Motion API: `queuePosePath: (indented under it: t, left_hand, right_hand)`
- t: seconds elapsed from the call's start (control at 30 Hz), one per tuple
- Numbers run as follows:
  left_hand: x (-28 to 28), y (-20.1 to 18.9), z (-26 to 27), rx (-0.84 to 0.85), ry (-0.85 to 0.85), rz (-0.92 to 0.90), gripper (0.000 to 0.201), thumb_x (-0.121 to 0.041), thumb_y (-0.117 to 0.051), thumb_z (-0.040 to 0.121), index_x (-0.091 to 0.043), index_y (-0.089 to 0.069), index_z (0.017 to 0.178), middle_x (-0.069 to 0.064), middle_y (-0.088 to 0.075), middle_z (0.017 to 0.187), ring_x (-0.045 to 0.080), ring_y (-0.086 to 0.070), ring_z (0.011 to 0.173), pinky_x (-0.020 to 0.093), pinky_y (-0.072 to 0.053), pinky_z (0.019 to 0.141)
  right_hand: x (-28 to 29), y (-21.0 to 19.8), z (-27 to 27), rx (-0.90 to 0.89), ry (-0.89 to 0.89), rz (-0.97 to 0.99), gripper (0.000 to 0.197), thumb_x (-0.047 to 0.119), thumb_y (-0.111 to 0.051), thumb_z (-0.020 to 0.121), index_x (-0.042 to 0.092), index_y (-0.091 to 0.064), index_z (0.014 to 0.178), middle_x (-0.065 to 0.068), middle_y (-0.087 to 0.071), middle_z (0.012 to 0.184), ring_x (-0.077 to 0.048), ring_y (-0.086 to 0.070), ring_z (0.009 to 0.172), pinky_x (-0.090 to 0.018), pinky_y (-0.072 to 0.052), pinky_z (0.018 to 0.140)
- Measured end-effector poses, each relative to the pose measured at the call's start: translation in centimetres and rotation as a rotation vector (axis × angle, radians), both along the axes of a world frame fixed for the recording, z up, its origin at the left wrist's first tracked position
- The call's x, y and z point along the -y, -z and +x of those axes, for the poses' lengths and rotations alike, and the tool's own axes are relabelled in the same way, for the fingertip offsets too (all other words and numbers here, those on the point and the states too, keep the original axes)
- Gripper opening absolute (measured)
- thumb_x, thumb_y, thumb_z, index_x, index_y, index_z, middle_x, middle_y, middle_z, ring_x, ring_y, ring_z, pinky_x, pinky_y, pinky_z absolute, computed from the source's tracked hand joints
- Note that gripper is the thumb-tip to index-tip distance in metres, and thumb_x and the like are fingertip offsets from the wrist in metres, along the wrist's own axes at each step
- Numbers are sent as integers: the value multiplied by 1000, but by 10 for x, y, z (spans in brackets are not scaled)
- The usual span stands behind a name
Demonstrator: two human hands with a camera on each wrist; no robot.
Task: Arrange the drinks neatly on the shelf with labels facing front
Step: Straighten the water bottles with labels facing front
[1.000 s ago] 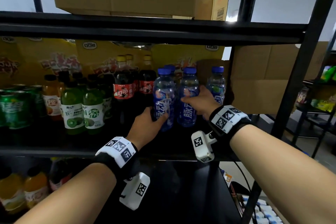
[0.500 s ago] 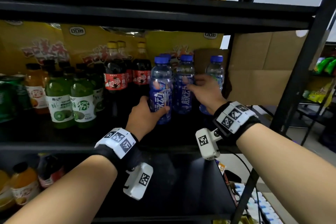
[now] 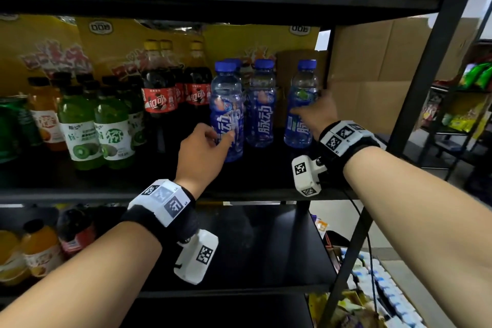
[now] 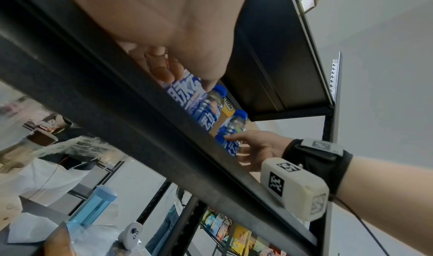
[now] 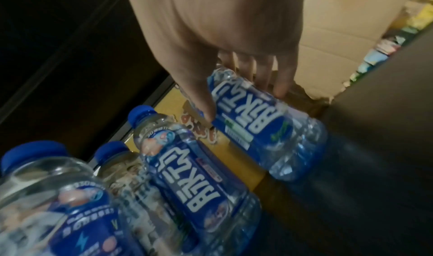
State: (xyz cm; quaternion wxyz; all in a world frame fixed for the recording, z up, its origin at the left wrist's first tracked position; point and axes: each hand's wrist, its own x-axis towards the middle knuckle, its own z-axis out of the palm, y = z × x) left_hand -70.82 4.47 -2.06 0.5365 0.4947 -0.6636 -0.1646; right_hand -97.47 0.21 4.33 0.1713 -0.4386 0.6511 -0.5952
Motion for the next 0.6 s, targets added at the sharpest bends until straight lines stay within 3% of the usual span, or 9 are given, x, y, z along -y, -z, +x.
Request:
queuePosePath:
  t: [0.1, 0.2, 0.3, 0.37, 0.4, 0.47, 0.53, 0.6]
  left_hand:
    - [-6, -1, -11, -11, 107, -20, 24, -44, -71, 92, -24, -62, 84, -8, -66, 79, -4, -61, 71, 7, -42, 61]
    - [-12, -7, -27, 56, 278, 80, 20, -41, -72, 93, -25, -67, 103, -7, -70, 94, 0, -64, 85, 8, -46, 69]
    - [-20, -14, -47, 131, 433, 210, 51, -39, -73, 93, -24, -55, 138, -12, -65, 117, 4, -63, 102, 16, -48, 87]
    - [-26, -18, -57, 148, 499, 255, 74, -43, -76, 89, -26, -41, 152, -19, -57, 123, 0, -59, 113, 20, -46, 96]
    - [-29, -19, -60, 121, 554, 282, 79, -43, -78, 88, -29, -36, 154, -25, -55, 121, -9, -57, 110, 15, -45, 94]
    - [-34, -20, -65, 38, 663, 332, 75, -37, -77, 85, -35, -38, 149, -30, -58, 118, -20, -59, 100, 7, -45, 86]
    - [-36, -20, -65, -52, 680, 350, 69, -27, -73, 83, -29, -43, 145, -16, -65, 125, -7, -64, 108, 17, -50, 94]
    - [-38, -20, -59, -124, 635, 312, 59, -15, -74, 87, -22, -49, 139, -5, -69, 124, 5, -68, 108, 23, -54, 92]
  right_hand:
    - [-10, -1, 3, -6, 35, -32, 83, 17, -97, 58, 8, -53, 128, -11, -68, 125, -30, -68, 113, -51, -56, 99]
    - [-36, 4, 11, 44, 20, -110, 83, 15, -97, 60, 12, -50, 128, -5, -68, 121, -25, -68, 109, -48, -57, 98]
    - [-66, 13, 17, 107, -75, -181, 81, 13, -95, 65, 14, -52, 133, 2, -68, 113, -17, -70, 101, -40, -59, 89]
    - [-87, 14, 24, 147, -163, -187, 75, 14, -95, 68, 18, -53, 130, 8, -69, 108, -8, -70, 93, -27, -61, 73]
    - [-95, 13, 29, 161, -205, -178, 72, 14, -95, 69, 21, -54, 128, 10, -69, 106, -4, -70, 88, -21, -59, 65]
    - [-107, 12, 37, 191, -285, -168, 64, 11, -93, 72, 21, -58, 125, 8, -74, 106, -4, -73, 86, -17, -57, 60]
    - [-113, 10, 45, 206, -343, -169, 56, 6, -89, 76, 17, -62, 123, 3, -76, 108, -8, -76, 90, -18, -57, 64]
    - [-117, 10, 50, 223, -386, -175, 47, 2, -85, 79, 16, -64, 119, 0, -77, 107, -12, -76, 91, -20, -59, 66]
